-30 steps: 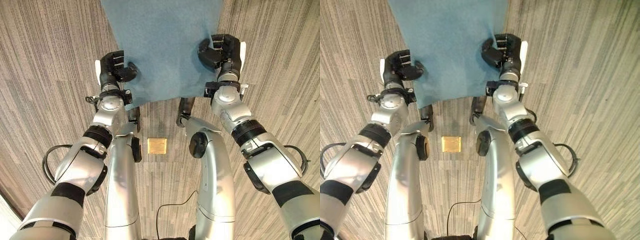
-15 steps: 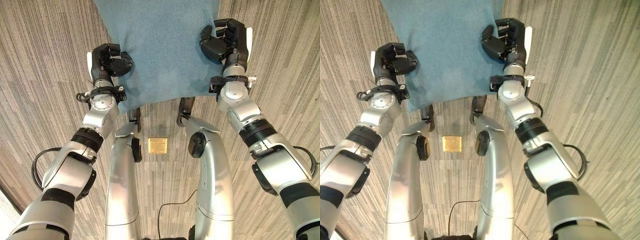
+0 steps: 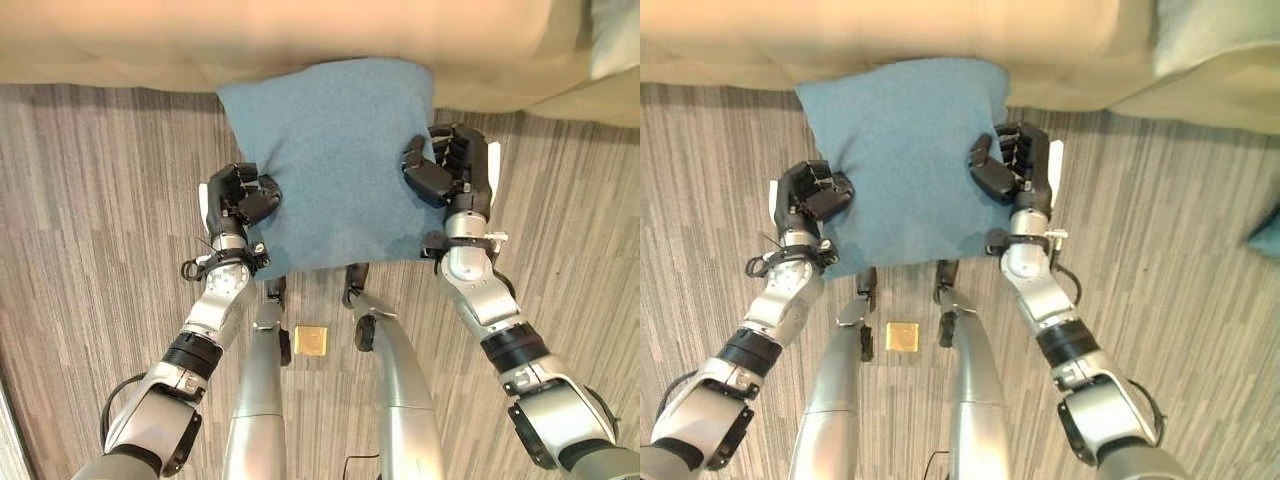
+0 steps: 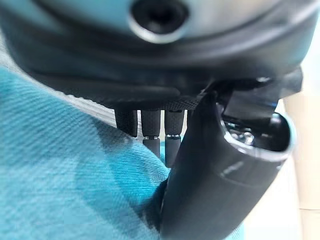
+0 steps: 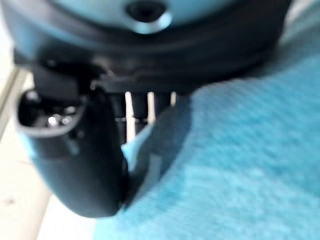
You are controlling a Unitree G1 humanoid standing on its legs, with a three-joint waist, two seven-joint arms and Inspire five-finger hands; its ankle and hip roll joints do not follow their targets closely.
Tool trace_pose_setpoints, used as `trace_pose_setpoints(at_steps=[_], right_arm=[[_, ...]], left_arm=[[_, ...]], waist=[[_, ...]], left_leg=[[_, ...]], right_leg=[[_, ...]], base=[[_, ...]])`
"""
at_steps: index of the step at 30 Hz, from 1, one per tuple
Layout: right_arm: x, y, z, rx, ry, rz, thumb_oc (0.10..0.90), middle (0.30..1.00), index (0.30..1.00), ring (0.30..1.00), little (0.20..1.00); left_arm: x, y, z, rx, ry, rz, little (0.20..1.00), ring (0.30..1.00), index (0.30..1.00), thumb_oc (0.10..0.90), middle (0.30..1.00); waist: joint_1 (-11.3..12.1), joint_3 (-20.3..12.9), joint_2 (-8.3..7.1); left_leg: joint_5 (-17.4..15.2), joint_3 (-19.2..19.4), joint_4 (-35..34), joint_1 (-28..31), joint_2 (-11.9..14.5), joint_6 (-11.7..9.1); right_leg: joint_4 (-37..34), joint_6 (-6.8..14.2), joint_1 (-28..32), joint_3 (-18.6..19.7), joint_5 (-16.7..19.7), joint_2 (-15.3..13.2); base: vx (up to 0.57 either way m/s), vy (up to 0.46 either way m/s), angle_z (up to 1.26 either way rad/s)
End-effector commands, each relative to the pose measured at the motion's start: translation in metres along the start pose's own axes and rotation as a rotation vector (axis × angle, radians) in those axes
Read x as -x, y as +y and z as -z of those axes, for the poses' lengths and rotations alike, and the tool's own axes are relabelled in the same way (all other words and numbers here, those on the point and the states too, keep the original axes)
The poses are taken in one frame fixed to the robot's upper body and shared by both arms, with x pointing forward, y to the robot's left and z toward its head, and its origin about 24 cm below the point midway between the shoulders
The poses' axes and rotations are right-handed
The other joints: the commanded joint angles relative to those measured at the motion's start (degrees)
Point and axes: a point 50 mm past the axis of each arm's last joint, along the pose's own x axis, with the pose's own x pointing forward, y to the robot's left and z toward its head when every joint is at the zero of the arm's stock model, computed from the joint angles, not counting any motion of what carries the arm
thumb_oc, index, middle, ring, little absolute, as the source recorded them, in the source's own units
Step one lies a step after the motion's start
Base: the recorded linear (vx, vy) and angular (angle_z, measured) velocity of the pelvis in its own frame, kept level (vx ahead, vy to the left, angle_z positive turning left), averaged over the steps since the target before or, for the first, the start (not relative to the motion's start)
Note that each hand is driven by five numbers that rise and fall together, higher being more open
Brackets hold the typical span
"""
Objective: Pick up all the scattered cushions and arrange them neatly on the sofa.
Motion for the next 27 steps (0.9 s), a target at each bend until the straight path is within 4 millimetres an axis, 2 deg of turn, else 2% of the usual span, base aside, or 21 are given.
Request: trace_pose_setpoints(at_steps=[1, 2, 3, 4, 5, 6, 7, 8, 9, 11, 12, 14, 17, 18, 22, 23, 25, 27], right_arm=[[0.028, 0.038, -0.049, -0.158, -0.291, -0.210, 0.400, 0.300, 0.300, 0.300, 0.300], [0.028, 0.038, -0.049, -0.158, -0.291, -0.210, 0.400, 0.300, 0.300, 0.300, 0.300], [0.037, 0.032, -0.039, -0.140, -0.268, -0.215, 0.400, 0.300, 0.300, 0.300, 0.300], [0.044, 0.031, -0.034, -0.146, -0.250, -0.224, 0.400, 0.300, 0.300, 0.300, 0.300], [0.044, 0.031, -0.034, -0.146, -0.248, -0.225, 0.400, 0.300, 0.300, 0.300, 0.300], [0.047, 0.027, -0.032, -0.146, -0.243, -0.220, 0.400, 0.300, 0.300, 0.300, 0.300], [0.054, 0.024, -0.028, -0.156, -0.232, -0.224, 0.400, 0.300, 0.300, 0.300, 0.300], [0.054, 0.024, -0.028, -0.156, -0.232, -0.224, 0.400, 0.300, 0.300, 0.300, 0.300], [0.059, 0.020, -0.027, -0.161, -0.230, -0.222, 0.400, 0.300, 0.300, 0.300, 0.300], [0.061, 0.017, -0.026, -0.158, -0.232, -0.219, 0.400, 0.300, 0.300, 0.300, 0.300], [0.064, 0.012, -0.028, -0.145, -0.247, -0.212, 0.400, 0.300, 0.300, 0.300, 0.300], [0.067, 0.007, -0.027, -0.132, -0.249, -0.210, 0.400, 0.300, 0.300, 0.300, 0.300], [0.067, 0.001, -0.029, -0.123, -0.263, -0.196, 0.400, 0.300, 0.300, 0.300, 0.300], [0.070, -0.005, -0.029, -0.124, -0.262, -0.178, 0.400, 0.300, 0.300, 0.300, 0.300], [0.071, -0.013, -0.029, -0.110, -0.262, -0.148, 0.400, 0.300, 0.300, 0.300, 0.300], [0.071, -0.016, -0.028, -0.107, -0.254, -0.132, 0.400, 0.300, 0.300, 0.300, 0.300], [0.073, -0.014, -0.027, -0.113, -0.246, -0.138, 0.400, 0.300, 0.300, 0.300, 0.300], [0.076, -0.014, -0.022, -0.114, -0.219, -0.156, 0.400, 0.300, 0.300, 0.300, 0.300]], left_arm=[[0.034, -0.049, -0.010, 0.061, -0.150, 0.284, 0.300, 0.300, 0.300, 0.400, 0.300], [0.034, -0.049, -0.010, 0.061, -0.150, 0.284, 0.300, 0.300, 0.300, 0.400, 0.300], [0.044, -0.041, 0.001, 0.040, -0.127, 0.286, 0.300, 0.300, 0.300, 0.400, 0.300], [0.048, -0.039, 0.006, 0.048, -0.108, 0.285, 0.300, 0.300, 0.300, 0.400, 0.300], [0.049, -0.039, 0.006, 0.048, -0.105, 0.284, 0.300, 0.300, 0.300, 0.400, 0.300], [0.052, -0.035, 0.008, 0.044, -0.103, 0.283, 0.300, 0.300, 0.300, 0.400, 0.300], [0.060, -0.029, 0.015, 0.049, -0.081, 0.271, 0.300, 0.300, 0.300, 0.400, 0.300], [0.060, -0.029, 0.015, 0.049, -0.081, 0.271, 0.300, 0.300, 0.300, 0.400, 0.300], [0.067, -0.022, 0.017, 0.047, -0.076, 0.264, 0.300, 0.300, 0.300, 0.400, 0.300], [0.070, -0.017, 0.019, 0.049, -0.072, 0.255, 0.300, 0.300, 0.300, 0.400, 0.300], [0.074, -0.008, 0.017, 0.041, -0.086, 0.235, 0.300, 0.300, 0.300, 0.400, 0.300], [0.078, -0.003, 0.018, 0.045, -0.086, 0.220, 0.300, 0.300, 0.300, 0.400, 0.300], [0.078, 0.002, 0.013, 0.051, -0.111, 0.200, 0.300, 0.300, 0.300, 0.400, 0.300], [0.080, 0.003, 0.010, 0.068, -0.124, 0.198, 0.300, 0.300, 0.300, 0.400, 0.300], [0.081, 0.002, 0.008, 0.079, -0.127, 0.202, 0.300, 0.300, 0.300, 0.400, 0.300], [0.079, 0.002, 0.005, 0.078, -0.142, 0.211, 0.300, 0.300, 0.300, 0.400, 0.300], [0.081, 0.002, 0.005, 0.067, -0.140, 0.213, 0.300, 0.300, 0.300, 0.400, 0.300], [0.086, 0.003, 0.006, 0.049, -0.132, 0.241, 0.300, 0.300, 0.300, 0.400, 0.300]], waist=[[0.6, -8.3, 2.77], [0.6, -8.3, 2.77], [0.8, -9.0, 2.80], [0.7, -9.2, 2.78], [0.7, -9.4, 2.79], [0.8, -9.3, 2.79], [0.9, -10.0, 2.65], [0.9, -9.9, 2.65], [1.0, -10.3, 2.54], [0.9, -10.5, 2.50], [1.0, -11.3, 2.42], [1.1, -11.9, 2.56], [1.3, -12.2, 2.32], [1.3, -13.2, 2.20], [1.4, -15.4, 2.56], [1.9, -16.1, 2.57], [2.0, -16.9, 2.55], [2.3, -18.4, 2.04]], left_leg=[[-0.8, 0.0, -8.6, 6.7, 2.1, 0.3], [-0.8, 0.0, -8.7, 6.8, 2.1, 0.3], [1.1, 0.4, -10.6, 10.8, 2.3, 0.4], [1.2, 0.4, -11.4, 13.0, 2.4, 0.4], [-0.3, 0.2, -11.5, 13.9, 2.6, 0.1], [1.2, 0.4, -12.1, 15.3, 2.5, 0.3], [1.0, 0.6, -12.5, 18.9, 2.8, 0.2], [1.0, 0.6, -12.6, 19.2, 2.8, 0.2], [0.5, 0.7, -12.6, 22.9, 2.9, 0.1], [0.2, 0.8, -12.5, 24.7, 2.8, 0.0], [-0.8, 1.2, -11.7, 27.5, 2.5, 0.0], [-1.5, 1.7, -11.2, 30.0, 2.2, -0.1], [-2.1, 1.9, -8.9, 30.4, 1.5, -0.4], [-2.3, 3.3, -8.4, 31.3, 1.5, -0.1], [0.1, 6.3, -14.2, 32.7, 2.3, 0.4], [1.1, 8.5, -16.6, 32.9, 2.8, 0.6], [1.1, 8.1, -17.7, 34.2, 2.6, 1.0], [0.0, 7.5, -17.7, 36.1, 1.5, 1.8]], right_leg=[[-8.9, 4.5, 9.4, 1.5, -5.1, 2.4], [-9.0, 4.5, 9.5, 1.5, -5.1, 2.4], [-11.4, 4.1, 13.7, 0.6, -3.5, 2.1], [-11.9, 4.1, 15.7, 0.2, -3.6, 2.2], [-11.5, 4.4, 16.5, 0.6, -5.1, 2.4], [-12.7, 4.0, 18.4, 0.0, -3.7, 2.4], [-13.6, 3.8, 22.3, 0.0, -4.1, 2.6], [-13.6, 3.8, 22.5, 0.0, -4.1, 2.6], [-14.4, 3.6, 26.6, -0.1, -4.5, 2.8], [-15.1, 3.5, 28.8, -0.1, -4.7, 3.0], [-16.7, 3.3, 33.0, 0.1, -4.9, 3.1], [-18.3, 3.3, 37.0, -0.2, -5.1, 3.2], [-20.1, 3.3, 40.5, -0.5, -5.0, 2.8], [-21.7, 3.6, 43.2, -1.4, -5.0, 2.5], [-24.1, 4.6, 46.4, -2.8, -4.6, 2.3], [-24.7, 5.4, 48.4, -3.3, -4.5, 2.2], [-25.0, 5.8, 49.5, -3.5, -4.3, 2.2], [-24.8, 7.1, 52.2, -3.3, -4.7, 0.7]], base=[[0.04, -0.005, 0.02], [0.00, 0.000, 0.00], [0.00, 0.000, 0.00], [0.07, -0.041, 0.02], [0.05, -0.028, 0.05], [0.08, -0.037, 0.15], [0.00, -0.022, 0.17], [0.13, -0.056, 0.18], [0.12, -0.051, 0.09], [0.13, -0.049, 0.03], [0.14, -0.023, 0.06], [0.17, -0.016, 0.08], [0.10, -0.004, 0.19], [0.15, 0.035, 0.19], [0.21, 0.091, 0.45], [0.27, 0.162, 0.36], [0.29, 0.186, 0.18], [0.34, 0.252, 0.16]])
